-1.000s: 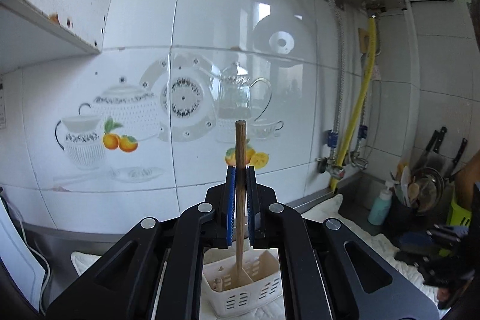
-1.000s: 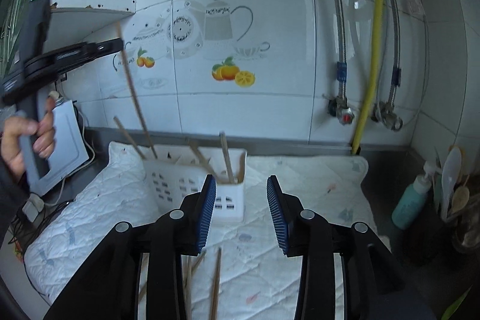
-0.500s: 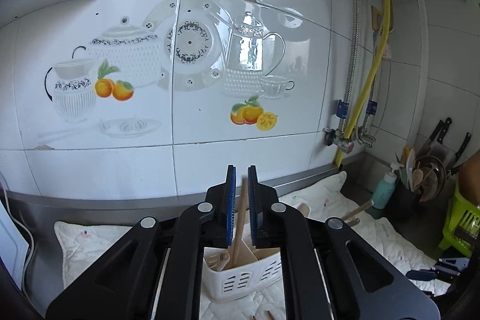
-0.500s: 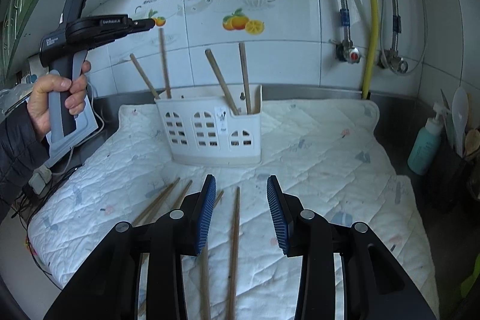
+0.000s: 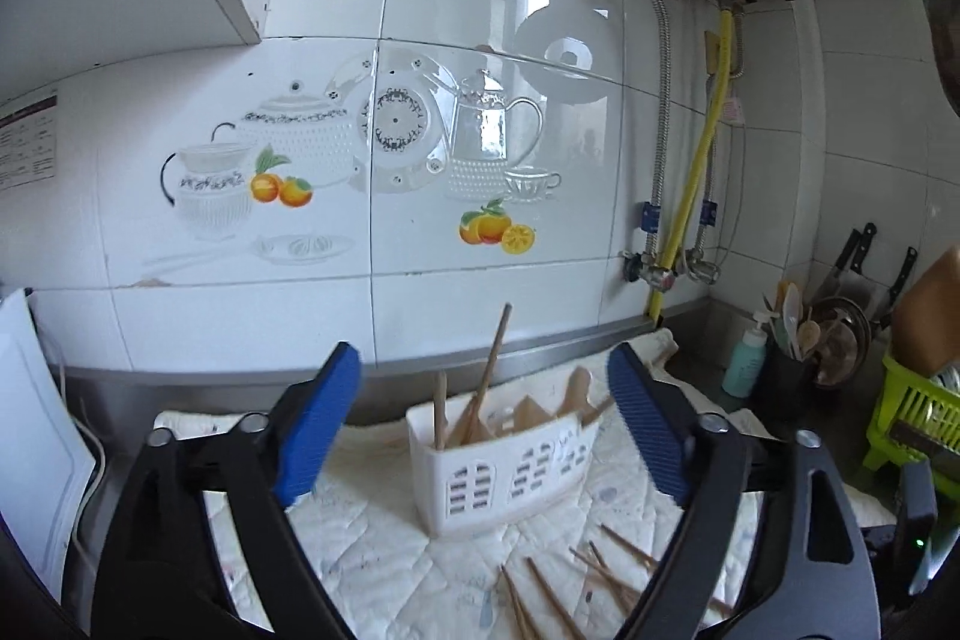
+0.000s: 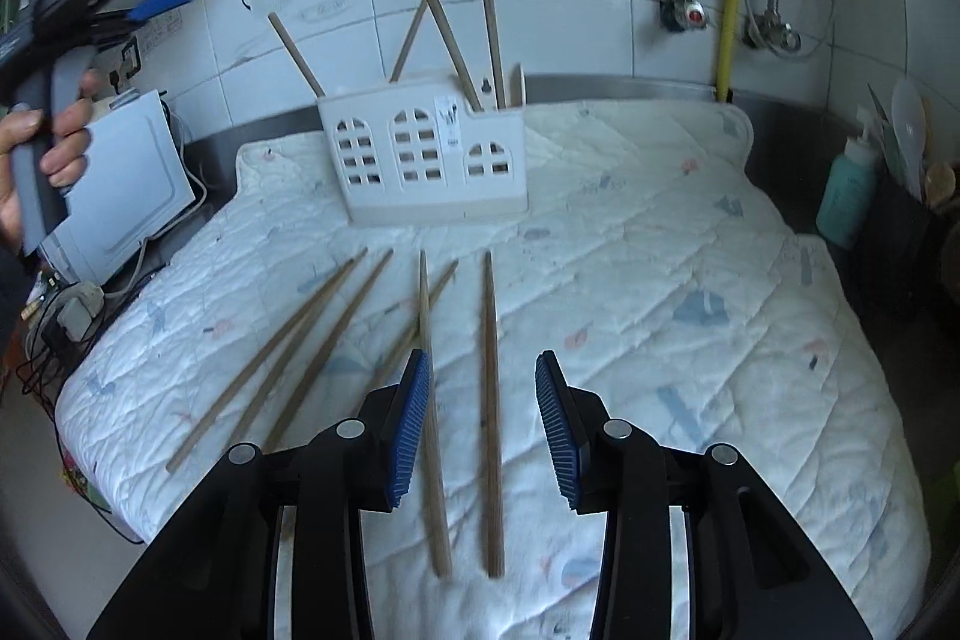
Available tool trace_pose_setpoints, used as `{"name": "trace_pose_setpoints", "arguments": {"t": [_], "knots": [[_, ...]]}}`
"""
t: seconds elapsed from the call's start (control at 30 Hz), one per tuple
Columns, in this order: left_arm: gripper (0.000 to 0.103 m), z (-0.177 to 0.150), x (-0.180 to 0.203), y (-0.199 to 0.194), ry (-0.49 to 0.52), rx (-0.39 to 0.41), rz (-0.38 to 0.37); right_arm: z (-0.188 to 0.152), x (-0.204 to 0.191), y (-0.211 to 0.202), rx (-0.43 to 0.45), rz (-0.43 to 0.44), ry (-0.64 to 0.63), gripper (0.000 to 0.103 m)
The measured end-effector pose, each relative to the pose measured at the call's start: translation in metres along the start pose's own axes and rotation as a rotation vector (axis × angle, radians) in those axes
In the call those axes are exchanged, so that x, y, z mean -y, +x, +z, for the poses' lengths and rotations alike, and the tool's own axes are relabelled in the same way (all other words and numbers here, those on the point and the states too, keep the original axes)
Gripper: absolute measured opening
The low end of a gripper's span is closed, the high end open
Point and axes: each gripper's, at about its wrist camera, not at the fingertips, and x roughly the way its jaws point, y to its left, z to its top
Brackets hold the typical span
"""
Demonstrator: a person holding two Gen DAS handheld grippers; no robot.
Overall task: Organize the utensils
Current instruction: 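Drop the chopstick into the holder by opening the right tool while the left tool releases its own, then close the right tool on a wooden chopstick while the left tool grasps another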
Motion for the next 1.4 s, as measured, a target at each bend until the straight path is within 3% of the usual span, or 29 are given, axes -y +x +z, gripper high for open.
{"name": "trace_pose_setpoints", "arguments": {"t": [0.1,0.23,0.4,0.57,0.77,1.07,1.3,1.4], "knots": [[0.097,-0.021,0.006,-0.024,0.018,-0.002,0.032,-0.014,0.000,0.004,-0.033,-0.008,0.009,0.034],[0.098,-0.054,0.010,-0.050,-0.006,-0.051,0.020,-0.028,0.003,0.010,-0.061,-0.007,0.039,0.028],[0.098,-0.096,0.013,-0.071,-0.044,-0.079,0.090,-0.038,0.000,0.016,-0.084,-0.005,0.045,0.024],[0.098,-0.136,0.013,-0.074,-0.052,-0.176,0.128,-0.042,-0.003,0.024,-0.098,-0.015,0.031,0.018],[0.098,-0.180,0.016,-0.068,-0.064,-0.326,0.109,-0.045,-0.001,0.031,-0.102,-0.021,0.044,0.014],[0.096,-0.225,0.027,-0.051,-0.118,-0.456,0.061,-0.046,0.003,0.031,-0.094,-0.030,0.057,0.007],[0.065,-0.246,0.038,-0.035,-0.125,-0.538,0.046,-0.046,0.002,0.030,-0.089,-0.033,0.067,0.008],[0.058,-0.247,0.038,-0.034,-0.124,-0.532,0.051,-0.046,0.002,0.030,-0.087,-0.033,0.073,0.007]]}}
